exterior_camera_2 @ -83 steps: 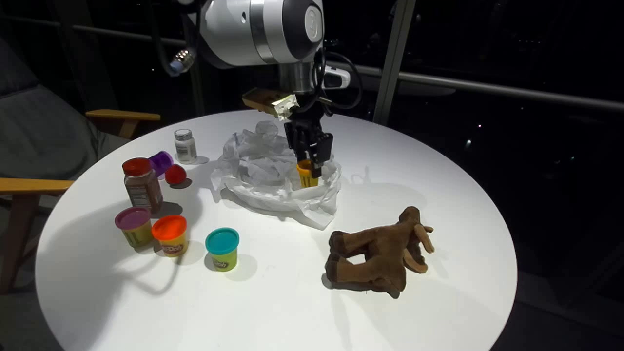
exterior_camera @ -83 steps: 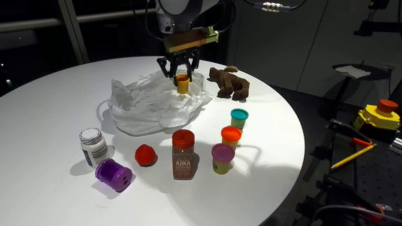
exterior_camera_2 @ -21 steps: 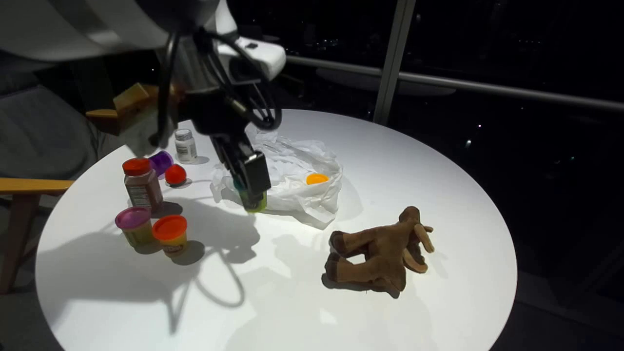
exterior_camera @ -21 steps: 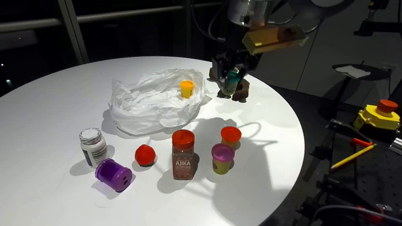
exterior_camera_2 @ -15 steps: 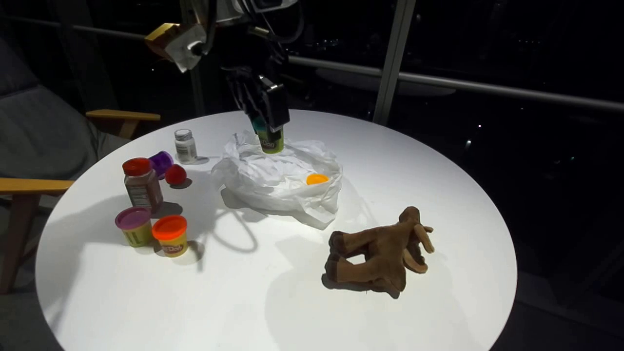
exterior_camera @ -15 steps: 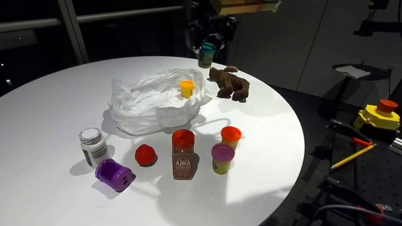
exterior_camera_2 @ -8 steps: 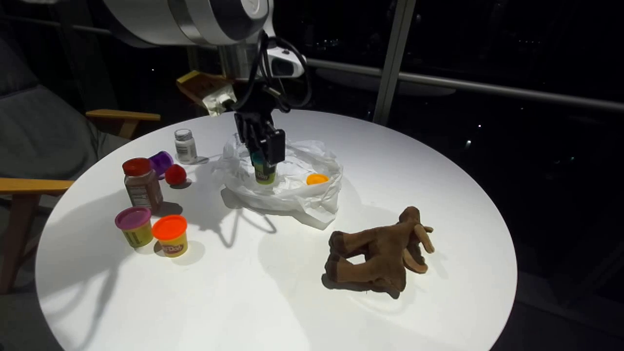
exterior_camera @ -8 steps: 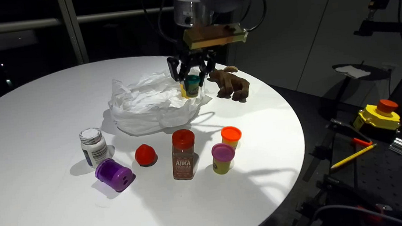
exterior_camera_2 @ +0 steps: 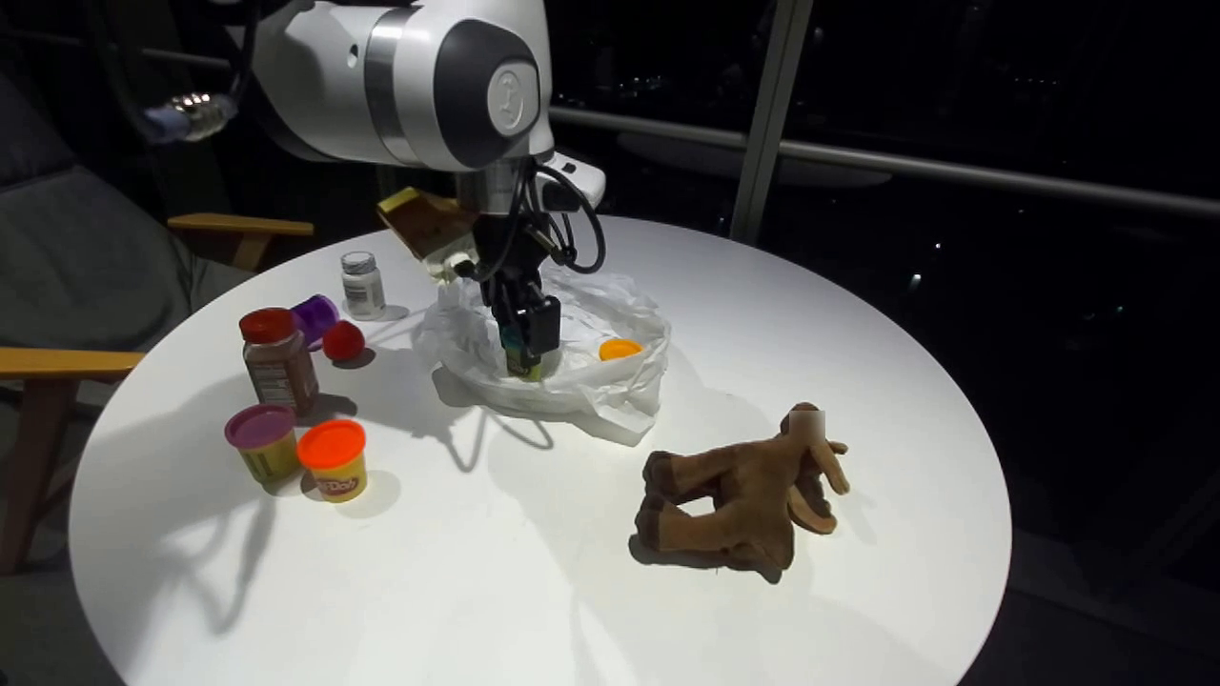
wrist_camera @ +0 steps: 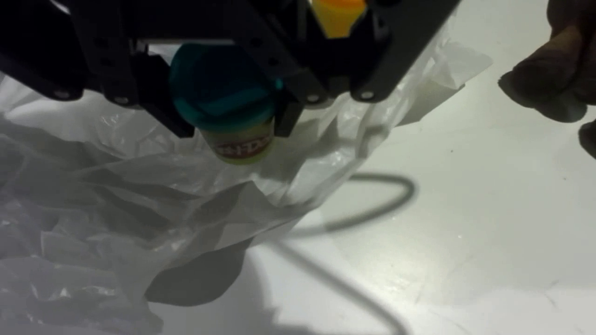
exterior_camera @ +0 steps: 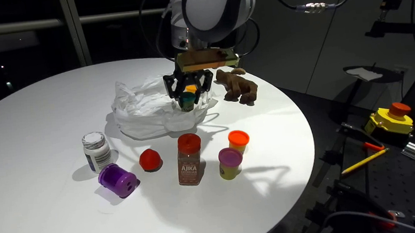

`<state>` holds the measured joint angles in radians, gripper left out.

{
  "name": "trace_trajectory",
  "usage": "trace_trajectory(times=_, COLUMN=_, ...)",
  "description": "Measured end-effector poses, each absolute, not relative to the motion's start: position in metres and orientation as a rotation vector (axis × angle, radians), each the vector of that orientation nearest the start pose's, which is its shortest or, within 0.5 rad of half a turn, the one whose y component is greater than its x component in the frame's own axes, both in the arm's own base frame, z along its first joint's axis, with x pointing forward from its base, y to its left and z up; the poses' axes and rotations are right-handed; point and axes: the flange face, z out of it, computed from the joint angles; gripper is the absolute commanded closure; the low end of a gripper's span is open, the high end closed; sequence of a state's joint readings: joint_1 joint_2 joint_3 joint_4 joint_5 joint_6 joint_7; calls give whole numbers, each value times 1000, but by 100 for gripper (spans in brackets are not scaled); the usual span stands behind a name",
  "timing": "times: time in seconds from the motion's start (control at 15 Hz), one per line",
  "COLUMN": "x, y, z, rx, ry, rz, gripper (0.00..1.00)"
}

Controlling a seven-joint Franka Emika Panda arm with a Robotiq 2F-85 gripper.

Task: Pick up the objects from the table and put them in the plastic bag.

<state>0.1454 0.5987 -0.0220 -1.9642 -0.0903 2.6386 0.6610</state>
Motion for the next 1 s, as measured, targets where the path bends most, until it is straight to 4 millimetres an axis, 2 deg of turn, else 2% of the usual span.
trace_trajectory(times=0.2, x=621, y=81, z=172, rx=-3055, ry=726, rz=-216, gripper=76)
trace_trajectory(times=0.33, x=625, y=73, z=171, rx=-3059, ry=744, rz=-250, gripper=76)
trace_trajectory(times=0.4, x=626, y=65, z=170, rx=-3062, ry=760, rz=-260, gripper=26)
trace_trajectory(times=0.53, x=628, y=47, z=170, rx=-3070, ry=797, rz=-270, gripper=20)
trace_trajectory(times=0.73, x=629, y=31, z=171, rx=-3070, ry=832, rz=-279, gripper=0)
trace_trajectory(times=1.0, x=629, y=38, z=174, rx=-3051, ry=821, rz=-310, gripper=0)
